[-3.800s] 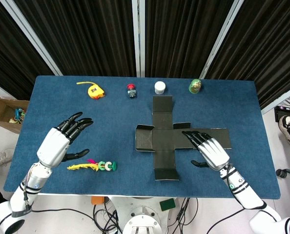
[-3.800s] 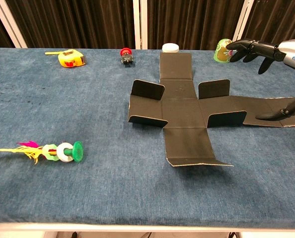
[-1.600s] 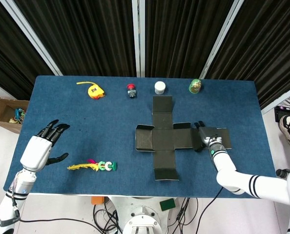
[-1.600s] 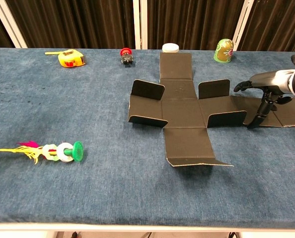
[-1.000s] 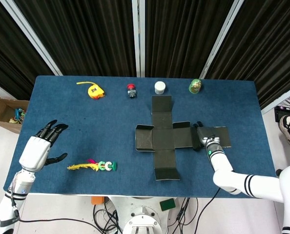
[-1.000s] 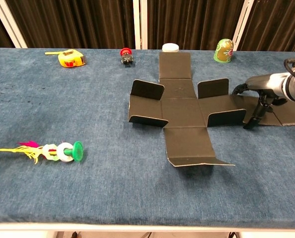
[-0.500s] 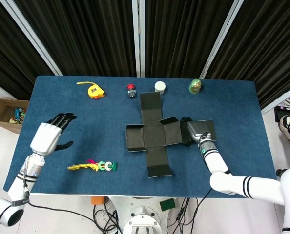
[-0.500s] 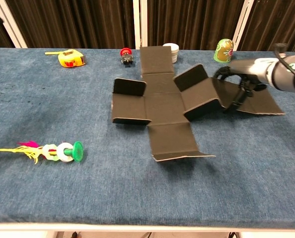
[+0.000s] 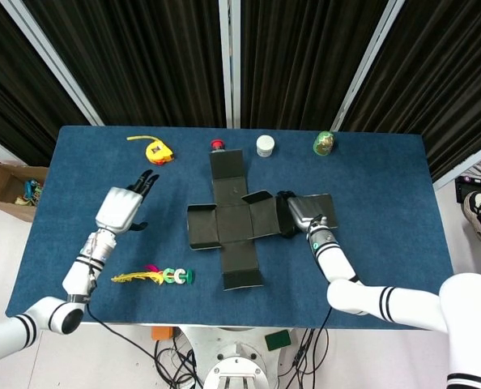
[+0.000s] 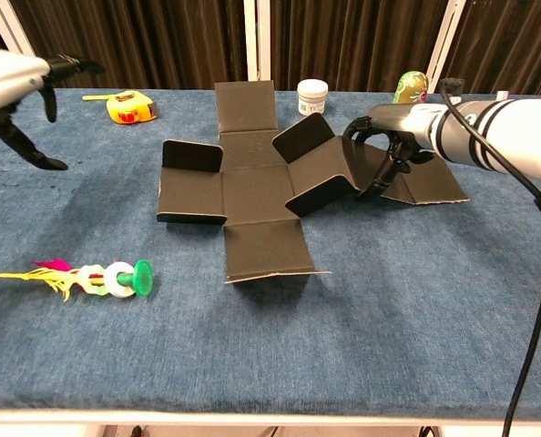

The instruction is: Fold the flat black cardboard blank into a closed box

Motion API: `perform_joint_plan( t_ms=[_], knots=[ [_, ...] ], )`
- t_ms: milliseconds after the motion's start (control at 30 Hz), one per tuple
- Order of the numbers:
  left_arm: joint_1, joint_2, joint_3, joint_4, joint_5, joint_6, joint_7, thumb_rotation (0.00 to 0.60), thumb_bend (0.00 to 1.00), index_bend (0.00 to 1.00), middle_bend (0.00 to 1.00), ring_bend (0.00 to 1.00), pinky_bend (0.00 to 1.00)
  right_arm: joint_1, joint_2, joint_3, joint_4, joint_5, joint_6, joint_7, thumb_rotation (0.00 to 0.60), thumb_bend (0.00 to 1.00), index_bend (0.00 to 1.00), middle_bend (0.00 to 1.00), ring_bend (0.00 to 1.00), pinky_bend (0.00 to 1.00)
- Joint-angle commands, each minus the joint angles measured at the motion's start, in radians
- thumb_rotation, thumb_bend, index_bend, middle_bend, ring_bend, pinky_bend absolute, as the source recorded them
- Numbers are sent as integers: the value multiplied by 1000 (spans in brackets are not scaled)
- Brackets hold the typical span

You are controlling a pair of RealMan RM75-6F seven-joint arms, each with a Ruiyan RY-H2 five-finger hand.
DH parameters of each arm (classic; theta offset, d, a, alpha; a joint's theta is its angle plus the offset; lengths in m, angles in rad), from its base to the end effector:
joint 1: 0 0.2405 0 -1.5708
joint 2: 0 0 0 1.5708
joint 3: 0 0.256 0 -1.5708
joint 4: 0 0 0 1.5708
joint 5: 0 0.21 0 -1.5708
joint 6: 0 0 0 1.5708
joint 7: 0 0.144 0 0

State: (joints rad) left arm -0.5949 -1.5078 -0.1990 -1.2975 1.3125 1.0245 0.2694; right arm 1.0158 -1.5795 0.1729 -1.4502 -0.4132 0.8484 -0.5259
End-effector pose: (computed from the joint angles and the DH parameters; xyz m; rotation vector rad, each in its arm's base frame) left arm -0.2177 0.3516 0.0268 -1.7509 -0.7601 -0.8578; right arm -0.1258 -0.3791 -0.0422 1.7732 -1.2817 0.6450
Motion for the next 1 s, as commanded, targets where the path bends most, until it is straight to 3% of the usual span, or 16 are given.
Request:
perform_joint_plan(
  t_ms=[33,367,700,1000],
  knots=[
    [-16,-43,-6,33,-25,-9,-2,600,63,0,4,439,859,8,-4,2,3,9,-6,-7,600,449,412,324,772,1000],
    [-63,-170,-14,152,-52,-9,13,600,62,0,0,436,855,14,-3,-10,7,20,-16,-13,600,449,412,324,772,1000],
    [-90,-241,-18,213,-61,-21,-38,600,61,0,0,435,857,15,-6,-16,11,20,-14,-12,600,450,408,324,772,1000],
    [-111,-287,7,289,-42,-23,-4,600,61,0,0,435,856,20,-8,-20,9,25,-11,-18,600,450,408,324,772,1000]
  ],
)
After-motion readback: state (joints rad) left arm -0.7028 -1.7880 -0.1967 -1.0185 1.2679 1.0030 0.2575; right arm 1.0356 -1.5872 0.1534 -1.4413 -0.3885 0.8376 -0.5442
